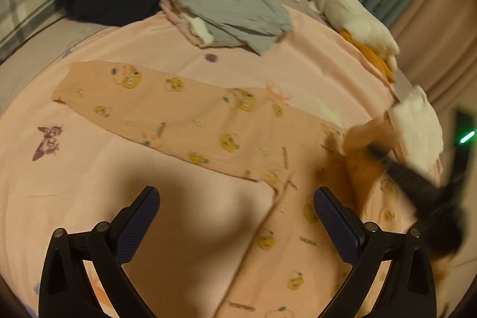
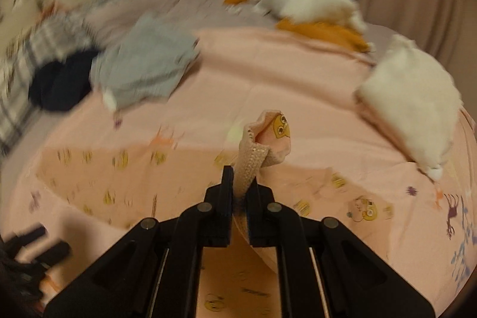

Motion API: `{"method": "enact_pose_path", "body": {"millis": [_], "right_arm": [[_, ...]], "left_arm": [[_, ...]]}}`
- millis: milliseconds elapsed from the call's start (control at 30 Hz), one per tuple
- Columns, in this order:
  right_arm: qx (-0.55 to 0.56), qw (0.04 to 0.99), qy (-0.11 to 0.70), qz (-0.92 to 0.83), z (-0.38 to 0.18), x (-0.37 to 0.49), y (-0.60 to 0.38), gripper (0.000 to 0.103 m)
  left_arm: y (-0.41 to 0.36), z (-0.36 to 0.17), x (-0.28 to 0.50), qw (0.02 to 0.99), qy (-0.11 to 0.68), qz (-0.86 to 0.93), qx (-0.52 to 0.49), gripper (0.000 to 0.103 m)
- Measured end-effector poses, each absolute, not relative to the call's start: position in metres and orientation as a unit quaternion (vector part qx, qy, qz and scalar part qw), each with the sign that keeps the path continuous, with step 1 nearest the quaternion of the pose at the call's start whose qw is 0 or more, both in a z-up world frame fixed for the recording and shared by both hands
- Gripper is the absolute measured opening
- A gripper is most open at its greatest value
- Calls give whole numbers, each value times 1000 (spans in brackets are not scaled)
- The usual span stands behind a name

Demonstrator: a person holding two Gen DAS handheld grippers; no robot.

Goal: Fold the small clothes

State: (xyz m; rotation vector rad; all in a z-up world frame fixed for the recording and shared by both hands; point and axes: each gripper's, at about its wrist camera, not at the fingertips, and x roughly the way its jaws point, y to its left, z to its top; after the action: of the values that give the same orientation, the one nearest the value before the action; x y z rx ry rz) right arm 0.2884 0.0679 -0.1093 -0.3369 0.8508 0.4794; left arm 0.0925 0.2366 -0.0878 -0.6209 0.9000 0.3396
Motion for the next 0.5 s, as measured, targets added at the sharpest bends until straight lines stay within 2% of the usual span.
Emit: {"method": "enact_pose_path", "body": {"millis": [100, 200, 233, 300, 400, 500], "right_arm": [[-214, 840, 431, 251, -153, 277, 100, 13], [-225, 811, 463, 278, -174, 271, 114, 28], [-203, 799, 476, 306, -175, 270, 112, 30], [-157, 790, 487, 339, -165, 271, 97, 47], [-60, 792, 465, 391, -132, 276, 45, 54], [12, 811, 449, 374, -113, 294, -20, 55]], "left_arm": [[244, -90, 93, 839, 422, 166, -302, 102], [244, -91, 98, 839, 420, 158, -308, 102], [244, -90, 100, 840, 418, 152, -309, 102], [241, -91, 108, 842, 419, 137, -312, 102], [233, -91, 126, 844, 417, 98, -324, 102], [218, -90, 147, 846, 414, 61, -330, 101]]}}
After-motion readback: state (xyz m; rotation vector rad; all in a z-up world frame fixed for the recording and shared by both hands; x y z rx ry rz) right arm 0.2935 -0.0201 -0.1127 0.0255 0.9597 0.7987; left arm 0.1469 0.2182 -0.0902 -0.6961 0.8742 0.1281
